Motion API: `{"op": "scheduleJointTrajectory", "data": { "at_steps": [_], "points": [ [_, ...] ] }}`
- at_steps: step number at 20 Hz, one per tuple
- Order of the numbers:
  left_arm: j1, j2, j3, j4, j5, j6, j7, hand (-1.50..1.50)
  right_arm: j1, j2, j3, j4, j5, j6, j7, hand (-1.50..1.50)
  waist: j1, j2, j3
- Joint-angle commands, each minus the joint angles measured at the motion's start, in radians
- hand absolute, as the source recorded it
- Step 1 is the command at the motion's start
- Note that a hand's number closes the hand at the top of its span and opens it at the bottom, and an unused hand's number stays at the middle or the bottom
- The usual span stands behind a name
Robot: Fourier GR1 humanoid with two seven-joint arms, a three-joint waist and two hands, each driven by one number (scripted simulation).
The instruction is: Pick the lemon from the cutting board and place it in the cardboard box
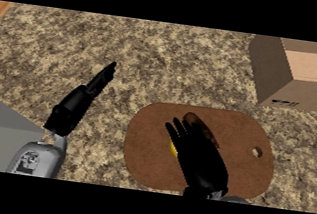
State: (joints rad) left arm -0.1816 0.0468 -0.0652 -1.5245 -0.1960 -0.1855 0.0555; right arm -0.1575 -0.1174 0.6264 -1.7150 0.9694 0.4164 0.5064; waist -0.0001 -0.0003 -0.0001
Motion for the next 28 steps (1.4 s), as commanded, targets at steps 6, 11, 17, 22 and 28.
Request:
{"op": "scheduleJointTrajectory", "data": {
  "at_steps": [6,11,17,22,28],
  "points": [
    [-0.023,-0.013,-0.009,-0.102,0.024,-0.019,0.116,0.00,0.038,0.005,-0.002,0.094,0.100,-0.059,-0.074,-1.50,0.001,-0.001,0.000],
    [0.000,-0.013,0.003,-0.070,0.027,-0.017,0.069,0.00,-0.034,0.018,-0.082,0.171,0.124,-0.024,-0.103,-1.50,0.002,0.000,0.000],
    [0.035,0.002,0.009,-0.048,0.025,-0.032,0.009,0.00,0.018,0.023,-0.045,0.139,0.154,-0.014,-0.124,1.50,0.000,0.000,0.000],
    [-0.040,-0.010,0.019,-0.012,0.012,-0.010,0.042,0.00,-0.025,0.033,-0.067,0.236,0.198,-0.119,-0.219,1.50,0.000,0.000,0.000],
    [-0.022,0.012,0.027,-0.024,0.008,-0.018,0.048,0.00,0.015,-0.233,-0.273,0.169,0.110,-0.254,-0.453,1.50,-0.010,0.002,0.001]
  ]
}}
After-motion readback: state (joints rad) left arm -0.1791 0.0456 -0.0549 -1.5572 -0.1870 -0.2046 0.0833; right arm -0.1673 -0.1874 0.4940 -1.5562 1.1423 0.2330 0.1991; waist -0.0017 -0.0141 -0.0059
